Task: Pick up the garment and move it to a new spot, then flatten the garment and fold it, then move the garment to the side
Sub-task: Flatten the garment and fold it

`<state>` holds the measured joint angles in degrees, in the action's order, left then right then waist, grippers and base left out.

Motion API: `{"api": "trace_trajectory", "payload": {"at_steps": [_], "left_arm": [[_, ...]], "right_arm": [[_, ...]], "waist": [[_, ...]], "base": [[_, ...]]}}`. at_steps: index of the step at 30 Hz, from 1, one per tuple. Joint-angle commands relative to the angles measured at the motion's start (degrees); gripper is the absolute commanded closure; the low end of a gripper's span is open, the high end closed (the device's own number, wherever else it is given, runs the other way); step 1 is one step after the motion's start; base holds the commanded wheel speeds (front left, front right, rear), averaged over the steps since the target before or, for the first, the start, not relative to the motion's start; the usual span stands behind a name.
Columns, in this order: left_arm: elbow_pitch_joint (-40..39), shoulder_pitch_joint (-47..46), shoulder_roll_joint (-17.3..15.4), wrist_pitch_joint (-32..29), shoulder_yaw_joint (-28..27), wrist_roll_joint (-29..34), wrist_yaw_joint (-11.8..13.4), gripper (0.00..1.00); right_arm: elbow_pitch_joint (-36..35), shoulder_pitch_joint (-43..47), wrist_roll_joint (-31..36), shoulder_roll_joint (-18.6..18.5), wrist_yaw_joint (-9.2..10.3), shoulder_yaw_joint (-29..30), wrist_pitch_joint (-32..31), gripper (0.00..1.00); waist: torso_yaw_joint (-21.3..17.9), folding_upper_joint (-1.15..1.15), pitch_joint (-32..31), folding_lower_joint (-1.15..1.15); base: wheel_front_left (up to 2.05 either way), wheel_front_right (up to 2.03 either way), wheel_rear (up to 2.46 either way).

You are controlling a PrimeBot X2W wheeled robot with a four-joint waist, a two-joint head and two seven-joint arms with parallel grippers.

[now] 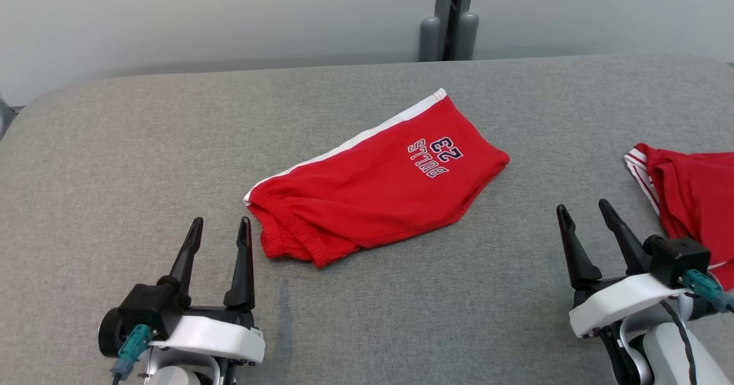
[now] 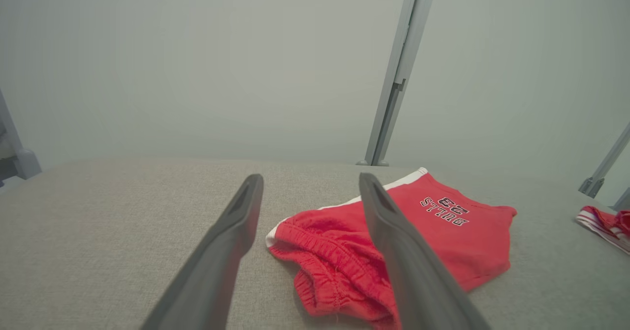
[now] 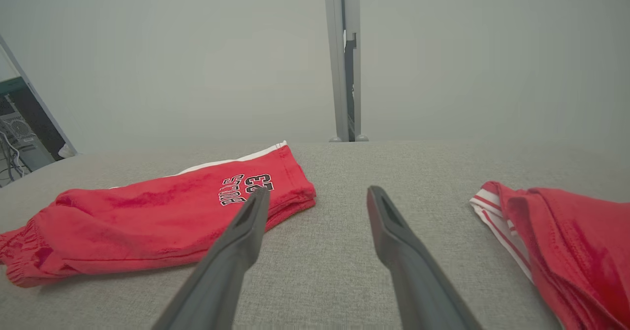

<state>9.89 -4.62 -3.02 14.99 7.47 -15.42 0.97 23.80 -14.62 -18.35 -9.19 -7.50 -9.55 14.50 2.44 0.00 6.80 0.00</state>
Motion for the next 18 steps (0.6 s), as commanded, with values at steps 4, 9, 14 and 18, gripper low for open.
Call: {"api": "trace_trajectory", "payload": {"at_steps": [4,9,14,18], "left_arm": [[0.7,-0.9,-0.1,0.2,0.8,1.5,-1.0,0.0],[1.5,-1.3,0.0,0.2,1.9,-0.8,-0.4,0.0],[2.0,-1.2,0.0,0.2,2.9,-1.4,0.0,0.0],[2.3,-1.2,0.0,0.2,3.8,-2.1,0.2,0.0]], "right_arm": [[1.9,-1.0,-8.3,1.5,0.03,-1.2,-4.4,0.0],[3.2,-2.3,-24.1,2.1,0.03,0.9,-12.7,0.0],[7.4,-4.9,-30.5,1.6,0.02,4.6,-18.5,0.0],[10.8,-7.6,-32.9,1.8,0.02,7.0,-22.3,0.0]], "waist": [[1.8,0.0,0.1,0.0],[4.7,0.0,0.7,0.0],[8.1,0.0,1.3,0.0],[10.6,0.0,1.8,0.0]], "base": [[0.0,0.0,0.0],[0.0,0.0,0.0],[0.0,0.0,0.0],[0.0,0.0,0.0]]}}
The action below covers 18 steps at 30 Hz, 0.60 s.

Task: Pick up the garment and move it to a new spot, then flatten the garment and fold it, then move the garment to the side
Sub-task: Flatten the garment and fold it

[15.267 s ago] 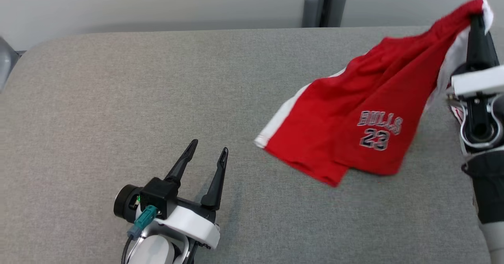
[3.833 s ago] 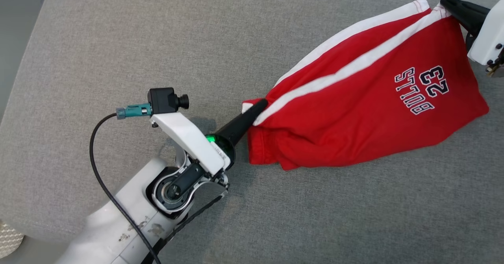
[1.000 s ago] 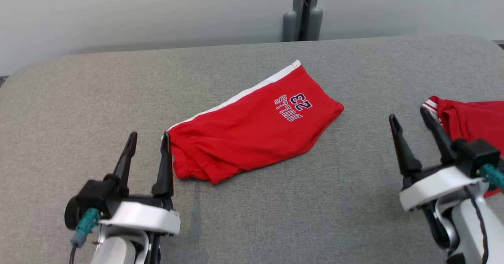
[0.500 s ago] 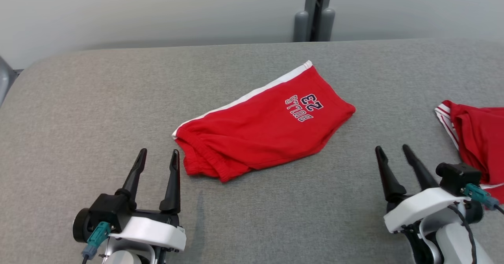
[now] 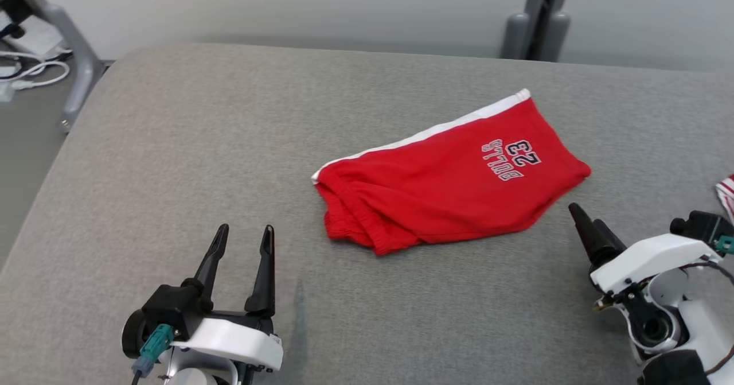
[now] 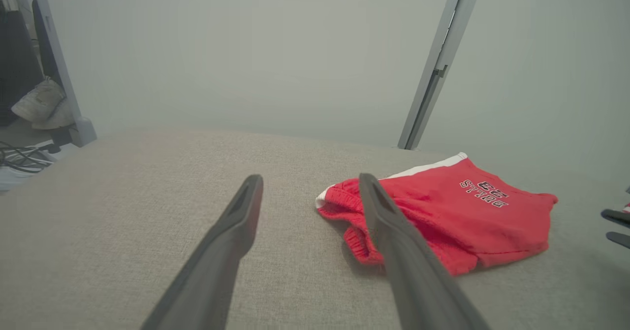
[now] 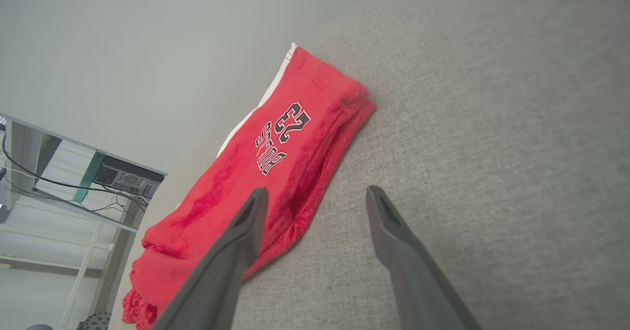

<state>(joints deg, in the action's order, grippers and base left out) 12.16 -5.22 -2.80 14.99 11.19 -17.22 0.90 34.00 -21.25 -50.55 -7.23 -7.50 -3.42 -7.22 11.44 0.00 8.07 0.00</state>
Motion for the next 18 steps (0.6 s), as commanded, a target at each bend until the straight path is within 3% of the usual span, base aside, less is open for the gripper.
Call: {"api": "trace_trajectory", "payload": {"at_steps": [1,10,18], "left_arm": [[-0.1,-0.7,-0.2,0.2,0.4,-0.4,0.2,0.0],[0.0,-1.2,-0.2,0.2,2.6,-1.0,1.3,0.0],[-0.8,-2.3,-0.2,0.2,4.0,-2.0,1.8,0.0]], "right_arm": [[1.6,-1.6,-1.2,-0.1,0.02,1.6,-1.4,0.0],[13.8,-8.7,-1.4,0.5,0.02,9.4,-4.5,0.0],[20.3,-13.9,1.0,0.4,0.02,11.5,-6.0,0.0]], "waist": [[2.3,0.0,0.7,0.0],[6.6,0.0,2.4,0.0],[8.7,0.0,4.4,0.0]], "base": [[0.0,0.0,0.0],[0.0,0.0,0.0],[0.0,0.0,0.0]]}}
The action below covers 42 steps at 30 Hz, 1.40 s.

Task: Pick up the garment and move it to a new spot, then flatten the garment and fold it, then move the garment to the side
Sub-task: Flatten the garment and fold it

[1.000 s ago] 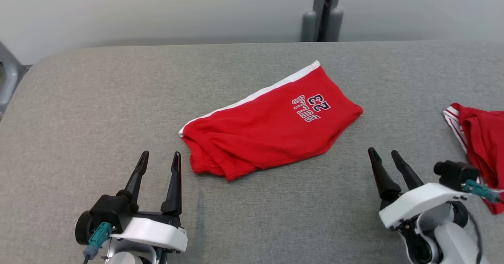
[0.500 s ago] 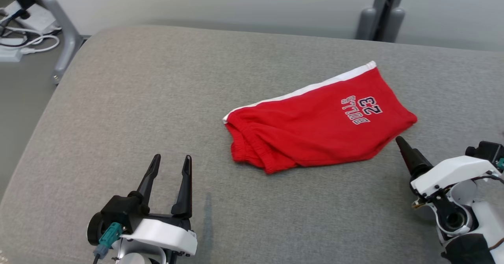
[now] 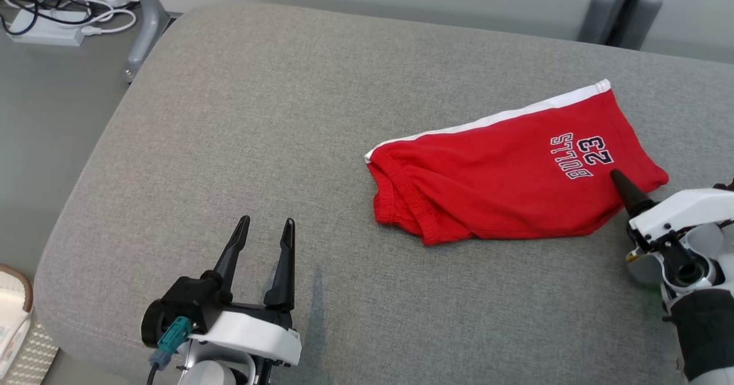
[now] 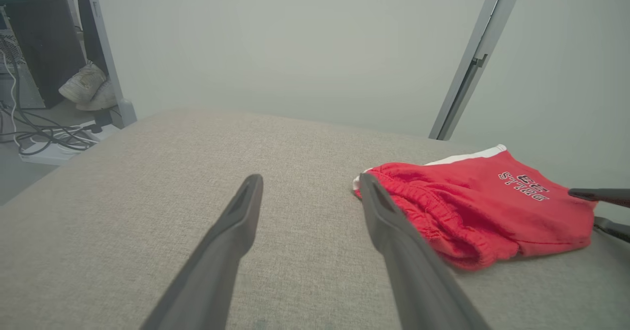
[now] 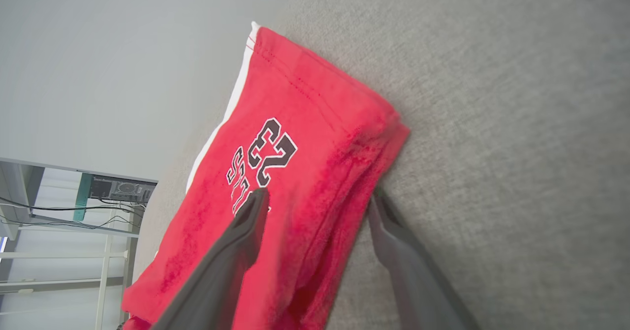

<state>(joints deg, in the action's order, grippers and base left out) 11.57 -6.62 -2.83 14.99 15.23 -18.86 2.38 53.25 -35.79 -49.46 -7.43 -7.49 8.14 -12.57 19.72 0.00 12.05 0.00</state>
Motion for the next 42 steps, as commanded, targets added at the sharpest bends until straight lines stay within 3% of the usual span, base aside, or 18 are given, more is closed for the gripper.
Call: {"api": "trace_trajectory", "payload": {"at_steps": [1,10,11,12,26,42], "left_arm": [[-0.3,-1.1,-0.2,0.2,0.1,-0.4,0.4,0.0],[-0.4,-2.3,-0.2,0.2,1.3,-1.4,1.0,0.0],[-0.4,-2.3,-0.2,0.2,1.4,-1.4,1.0,0.0],[-0.3,-2.3,-0.2,0.2,1.4,-1.4,1.0,0.0],[0.8,-1.9,-0.2,0.2,0.9,-1.1,0.7,0.0],[1.2,0.1,-0.2,0.2,-1.3,0.0,-0.3,0.0]], "right_arm": [[1.9,0.0,0.2,0.6,0.01,0.2,-0.8,0.0],[7.4,-5.1,2.6,0.3,0.02,1.1,-0.8,0.0],[7.5,-5.5,2.7,0.3,0.02,1.2,-0.6,0.59],[7.2,-5.7,2.9,0.4,0.01,0.9,-0.2,0.99],[-1.6,-0.8,-1.6,0.8,0.02,-1.0,7.1,1.0],[-5.6,9.0,-5.6,4.3,0.02,0.1,18.0,1.0]], "waist": [[0.6,0.0,0.6,0.0],[1.9,0.0,2.2,0.0],[2.0,0.0,2.3,0.0],[2.1,0.0,2.3,0.0],[-0.4,0.0,0.2,0.0],[-8.9,0.0,-4.0,0.0]], "base": [[0.0,0.0,0.0],[0.0,0.0,0.0],[0.0,0.0,0.0],[0.0,0.0,0.0],[0.0,0.0,0.0],[0.0,0.0,0.0]]}}
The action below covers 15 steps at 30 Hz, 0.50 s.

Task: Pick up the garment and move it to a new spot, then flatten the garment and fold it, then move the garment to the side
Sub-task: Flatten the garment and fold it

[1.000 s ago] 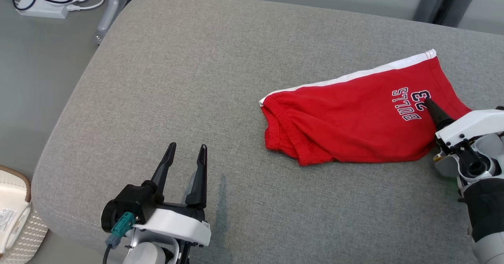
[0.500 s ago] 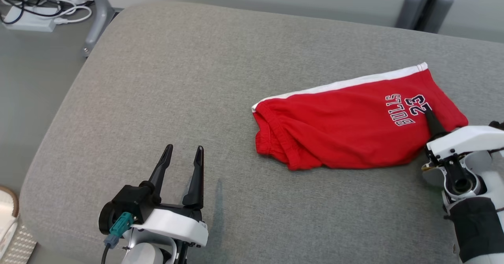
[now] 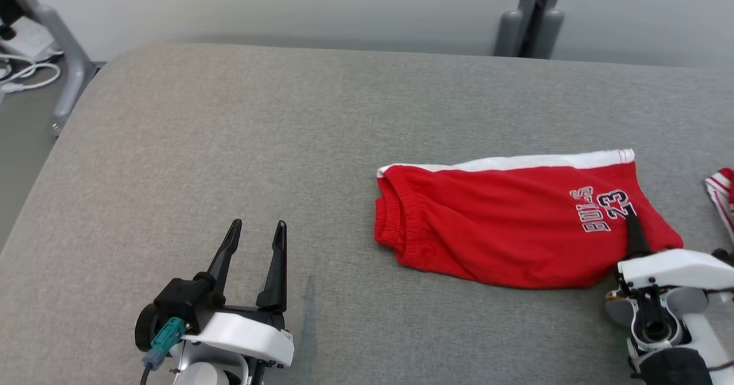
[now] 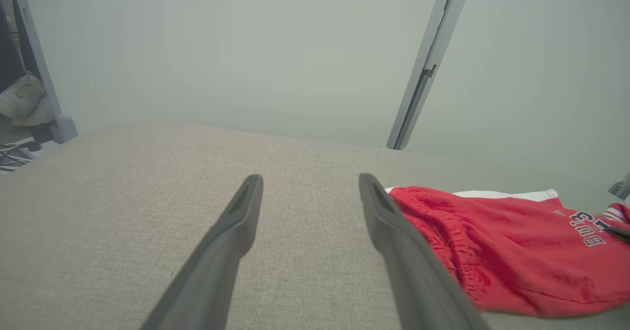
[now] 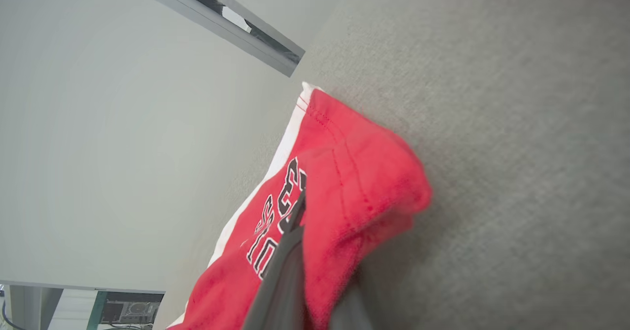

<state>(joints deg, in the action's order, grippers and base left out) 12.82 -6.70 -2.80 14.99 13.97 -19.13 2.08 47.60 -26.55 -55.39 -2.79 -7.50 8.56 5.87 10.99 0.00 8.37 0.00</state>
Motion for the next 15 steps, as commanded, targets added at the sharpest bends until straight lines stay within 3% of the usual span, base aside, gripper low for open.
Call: {"api": "trace_trajectory", "payload": {"at_steps": [1,6,15], "left_arm": [[0.1,0.4,-0.2,0.2,-0.3,0.6,0.0,0.0],[0.1,0.7,-0.2,0.2,-0.6,0.9,-0.3,0.0],[0.5,0.4,-0.2,0.2,-0.3,1.1,-0.9,0.0]], "right_arm": [[0.4,1.2,-1.0,-0.4,0.03,0.3,0.5,1.0],[1.9,3.3,-5.4,-0.3,0.04,-2.2,1.7,1.0],[7.0,0.9,-6.5,-0.2,0.03,-5.2,4.9,1.0]], "waist": [[-1.1,0.0,-0.9,0.0],[-2.5,0.0,-1.5,0.0],[-2.7,0.0,-1.9,0.0]], "base": [[0.0,0.0,0.0],[0.0,0.0,0.0],[0.0,0.0,0.0]]}}
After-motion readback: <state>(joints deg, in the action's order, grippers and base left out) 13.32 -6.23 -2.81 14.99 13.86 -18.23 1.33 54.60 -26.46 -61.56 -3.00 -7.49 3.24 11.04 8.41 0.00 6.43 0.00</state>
